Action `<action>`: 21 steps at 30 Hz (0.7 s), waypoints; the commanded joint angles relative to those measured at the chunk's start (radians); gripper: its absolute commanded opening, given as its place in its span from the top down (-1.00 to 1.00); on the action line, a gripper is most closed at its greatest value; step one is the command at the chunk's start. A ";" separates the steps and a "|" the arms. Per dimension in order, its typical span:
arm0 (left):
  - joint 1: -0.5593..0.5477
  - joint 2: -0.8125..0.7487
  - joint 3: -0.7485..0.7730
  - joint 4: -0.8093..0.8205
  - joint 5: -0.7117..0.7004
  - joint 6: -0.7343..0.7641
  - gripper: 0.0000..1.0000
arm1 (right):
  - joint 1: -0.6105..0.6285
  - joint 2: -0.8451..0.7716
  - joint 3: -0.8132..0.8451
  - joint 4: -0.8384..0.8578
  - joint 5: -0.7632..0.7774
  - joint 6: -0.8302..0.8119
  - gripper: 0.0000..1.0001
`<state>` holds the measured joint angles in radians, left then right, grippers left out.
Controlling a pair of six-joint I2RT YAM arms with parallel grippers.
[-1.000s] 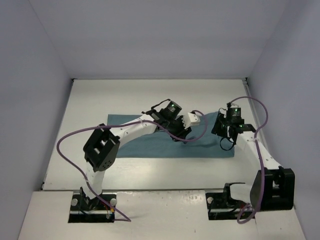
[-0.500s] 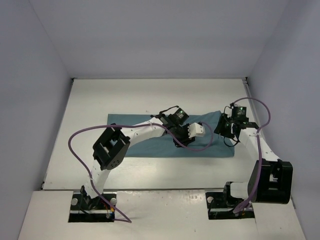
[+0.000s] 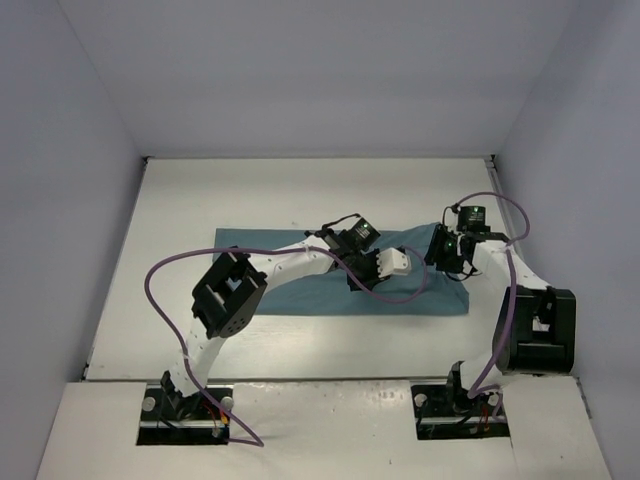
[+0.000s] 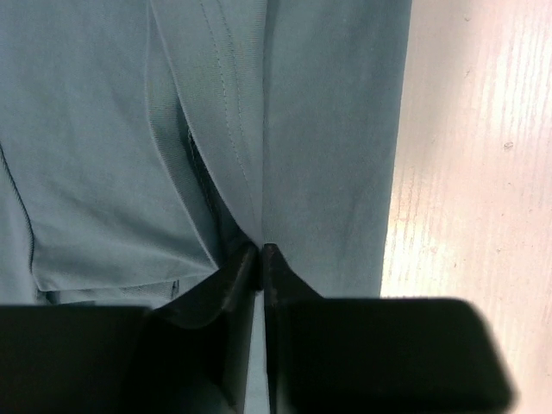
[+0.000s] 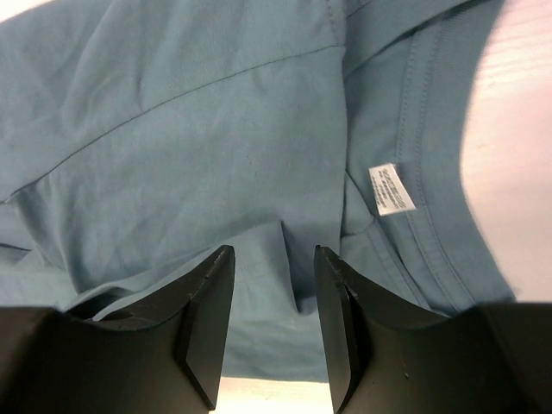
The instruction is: Fold and stack the t-shirts
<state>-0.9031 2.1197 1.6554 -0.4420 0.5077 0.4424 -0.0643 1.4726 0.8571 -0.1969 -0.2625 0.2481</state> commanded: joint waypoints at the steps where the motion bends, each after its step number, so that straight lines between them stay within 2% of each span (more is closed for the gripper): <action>1: 0.001 -0.035 0.051 0.006 0.002 0.015 0.98 | 0.000 0.031 0.030 0.023 -0.050 -0.018 0.22; 7: 0.003 -0.029 0.073 0.005 0.006 0.015 1.00 | 0.000 0.057 0.004 0.043 -0.084 -0.024 0.26; 10: 0.004 -0.024 0.082 -0.001 0.011 0.016 1.00 | 0.000 0.059 -0.004 0.049 -0.094 -0.027 0.47; 13: 0.008 -0.025 0.087 -0.004 0.013 0.018 1.00 | 0.000 0.057 -0.005 0.050 -0.101 -0.029 0.78; 15: 0.010 -0.025 0.089 -0.005 0.014 0.017 1.00 | 0.000 0.057 -0.007 0.050 -0.103 -0.028 0.86; 16: 0.012 -0.025 0.090 -0.006 0.014 0.016 1.00 | 0.000 0.056 -0.011 0.051 -0.104 -0.027 0.85; 18: 0.013 -0.027 0.089 -0.007 0.014 0.016 1.00 | 0.000 0.046 -0.015 0.050 -0.100 -0.023 0.70; 21: 0.013 -0.033 0.086 -0.008 0.017 0.016 1.00 | 0.000 0.034 -0.021 0.045 -0.085 -0.022 0.35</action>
<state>-0.8980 2.1208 1.6963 -0.4532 0.5011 0.4423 -0.0643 1.5364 0.8406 -0.1618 -0.3461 0.2303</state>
